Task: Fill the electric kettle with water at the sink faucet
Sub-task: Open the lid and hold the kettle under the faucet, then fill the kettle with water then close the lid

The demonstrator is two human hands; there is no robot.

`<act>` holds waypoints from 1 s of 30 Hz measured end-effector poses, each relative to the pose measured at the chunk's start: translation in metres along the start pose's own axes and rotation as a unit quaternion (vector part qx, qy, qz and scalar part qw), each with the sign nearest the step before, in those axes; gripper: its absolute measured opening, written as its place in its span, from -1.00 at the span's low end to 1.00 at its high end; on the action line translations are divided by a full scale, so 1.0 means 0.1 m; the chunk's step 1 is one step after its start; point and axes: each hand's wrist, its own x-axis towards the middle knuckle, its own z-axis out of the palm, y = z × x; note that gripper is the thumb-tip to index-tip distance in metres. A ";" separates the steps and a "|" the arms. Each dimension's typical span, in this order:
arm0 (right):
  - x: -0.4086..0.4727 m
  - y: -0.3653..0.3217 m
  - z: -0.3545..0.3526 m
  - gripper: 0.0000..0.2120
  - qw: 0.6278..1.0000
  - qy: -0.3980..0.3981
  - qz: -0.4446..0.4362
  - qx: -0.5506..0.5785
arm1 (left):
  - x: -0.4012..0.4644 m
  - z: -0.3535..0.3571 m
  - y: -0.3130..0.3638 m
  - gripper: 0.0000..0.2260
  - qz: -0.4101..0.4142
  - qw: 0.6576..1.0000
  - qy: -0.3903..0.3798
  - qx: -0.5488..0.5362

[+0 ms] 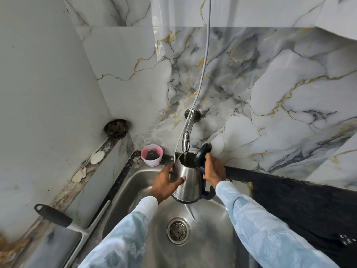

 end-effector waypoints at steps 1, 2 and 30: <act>-0.01 0.00 0.00 -0.25 1.000 -0.003 0.001 0.001 | 0.01 0.00 0.01 -0.27 -0.001 1.000 -0.003 -0.002; -0.02 -0.01 0.00 -0.26 1.000 -0.004 -0.001 0.001 | 0.01 -0.01 0.03 -0.28 -0.002 1.000 -0.001 -0.004; -0.46 0.12 -0.23 -0.35 0.999 0.041 -0.016 0.009 | 0.03 -0.11 0.54 -0.74 -0.151 0.952 -0.030 -0.265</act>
